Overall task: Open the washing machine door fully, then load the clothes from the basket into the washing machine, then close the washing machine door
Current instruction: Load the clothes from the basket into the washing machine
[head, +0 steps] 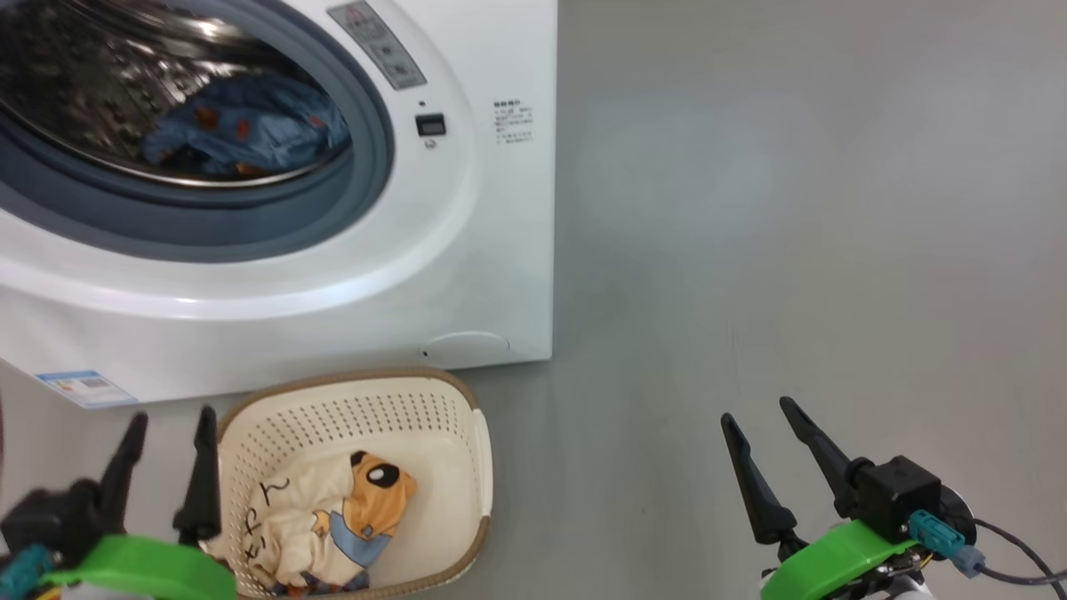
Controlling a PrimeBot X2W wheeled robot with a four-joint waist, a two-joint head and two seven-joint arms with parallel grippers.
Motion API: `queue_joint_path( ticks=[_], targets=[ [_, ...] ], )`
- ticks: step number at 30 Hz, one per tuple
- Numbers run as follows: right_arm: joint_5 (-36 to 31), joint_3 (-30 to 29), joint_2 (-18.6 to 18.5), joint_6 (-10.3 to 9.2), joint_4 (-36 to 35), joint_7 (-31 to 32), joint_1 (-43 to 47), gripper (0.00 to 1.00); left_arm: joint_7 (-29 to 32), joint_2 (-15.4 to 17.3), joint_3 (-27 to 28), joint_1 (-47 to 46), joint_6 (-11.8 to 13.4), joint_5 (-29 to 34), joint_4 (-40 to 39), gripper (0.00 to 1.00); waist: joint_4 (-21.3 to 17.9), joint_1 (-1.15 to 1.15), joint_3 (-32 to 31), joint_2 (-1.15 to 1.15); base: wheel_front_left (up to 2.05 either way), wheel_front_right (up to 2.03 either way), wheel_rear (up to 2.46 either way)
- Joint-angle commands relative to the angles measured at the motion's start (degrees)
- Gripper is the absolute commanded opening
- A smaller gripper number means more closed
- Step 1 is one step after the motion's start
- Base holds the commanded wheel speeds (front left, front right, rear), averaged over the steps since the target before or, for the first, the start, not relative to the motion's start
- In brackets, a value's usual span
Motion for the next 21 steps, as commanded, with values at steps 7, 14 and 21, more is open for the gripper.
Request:
queue_joint_path(
  ticks=[7, 14, 21],
  targets=[
    [0.7, 2.31, 0.07, 0.09, -2.47, 0.21, 2.07, 1.0, -0.37, -1.61, 4.26, 5.96, 2.15, 2.34, -5.56, 1.0, 1.77, 0.0, -6.04, 0.0, 0.0, 0.0, 0.0],
    [1.48, 2.34, 0.08, 0.09, -2.68, -0.38, 4.77, 1.0, -0.37, -5.48, 5.52, 9.79, 2.03, 4.83, -7.01, 1.0, 2.95, 0.0, -8.04, 0.0, 0.0, 0.0, 0.0],
    [1.83, 2.53, 0.09, 0.09, -2.47, -0.6, 6.75, 1.0, -0.37, -7.9, 5.59, 12.28, 1.19, 7.78, -7.08, 1.0, 3.65, 0.0, -9.28, 0.0, 0.0, 0.0, 0.0]
  ],
)
